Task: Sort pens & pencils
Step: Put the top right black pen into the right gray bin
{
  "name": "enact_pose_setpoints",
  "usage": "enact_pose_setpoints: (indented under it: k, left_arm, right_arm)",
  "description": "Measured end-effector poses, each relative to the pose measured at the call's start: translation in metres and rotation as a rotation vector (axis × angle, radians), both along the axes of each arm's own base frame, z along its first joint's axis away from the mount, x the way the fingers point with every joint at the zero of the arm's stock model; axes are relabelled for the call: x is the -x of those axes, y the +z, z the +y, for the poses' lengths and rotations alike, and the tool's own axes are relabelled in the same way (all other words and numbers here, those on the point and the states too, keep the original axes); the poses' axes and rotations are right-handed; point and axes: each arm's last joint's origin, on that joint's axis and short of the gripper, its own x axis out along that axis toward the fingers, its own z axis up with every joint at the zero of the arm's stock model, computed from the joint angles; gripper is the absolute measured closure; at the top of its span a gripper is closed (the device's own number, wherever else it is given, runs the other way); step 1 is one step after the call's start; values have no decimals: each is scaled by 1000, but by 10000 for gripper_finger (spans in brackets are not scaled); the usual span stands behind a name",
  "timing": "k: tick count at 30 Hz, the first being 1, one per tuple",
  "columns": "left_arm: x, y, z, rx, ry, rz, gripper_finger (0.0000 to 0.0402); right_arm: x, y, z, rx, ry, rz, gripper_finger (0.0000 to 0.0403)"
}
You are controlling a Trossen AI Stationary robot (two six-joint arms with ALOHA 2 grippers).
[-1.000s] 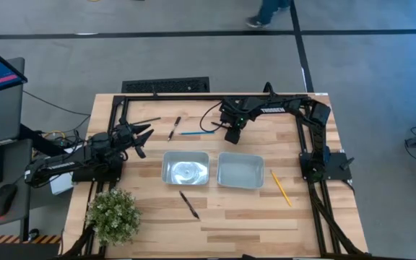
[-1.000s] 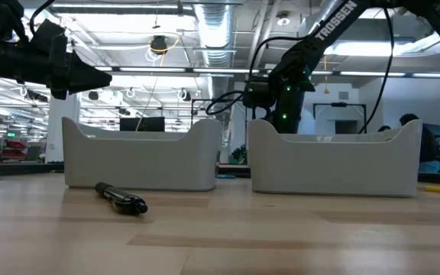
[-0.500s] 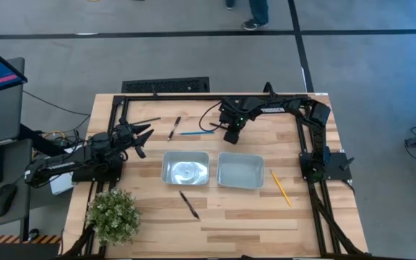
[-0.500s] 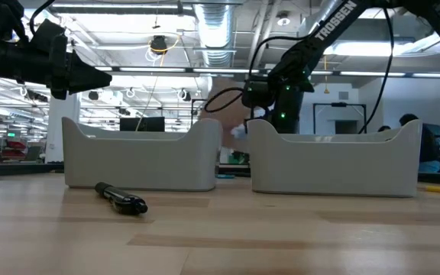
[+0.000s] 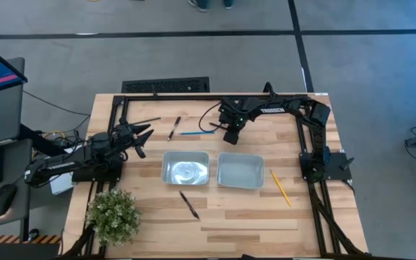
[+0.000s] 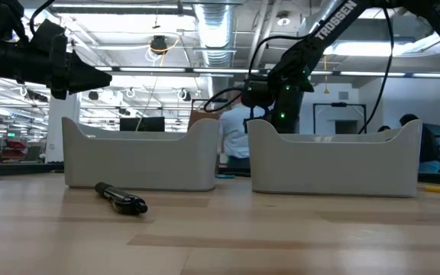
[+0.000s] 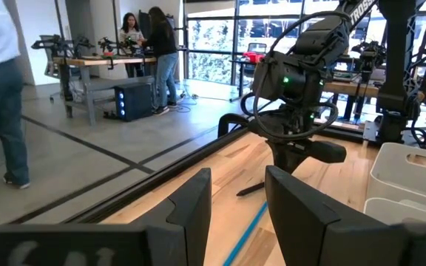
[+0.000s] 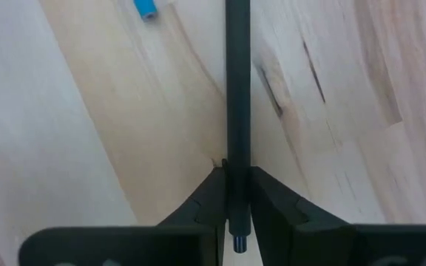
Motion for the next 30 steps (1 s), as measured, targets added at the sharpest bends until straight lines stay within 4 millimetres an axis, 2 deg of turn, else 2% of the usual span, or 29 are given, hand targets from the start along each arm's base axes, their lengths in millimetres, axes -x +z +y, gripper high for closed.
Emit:
enact_pose_setpoints:
  k: [3,8,14,19,24,30]
  left_arm:
    - [0,0,0,0,0,0,283]
    - [0,0,0,0,1,0,283]
    - [0,0,0,0,1,0,283]
    - [0,0,0,0,1,0,283]
    - [0,0,0,0,2,0,283]
    - [0,0,0,0,2,0,283]
  right_arm:
    - [4,8,2,2,-1,3,331]
    - [12,34,3,8,-53,-34,333]
    - [28,66,20,-28,-104,-7,332]
    - [41,100,46,-47,-140,-24,332]
    - [55,133,82,-73,-164,-73,332]
    - [60,150,130,-120,-159,-109,331]
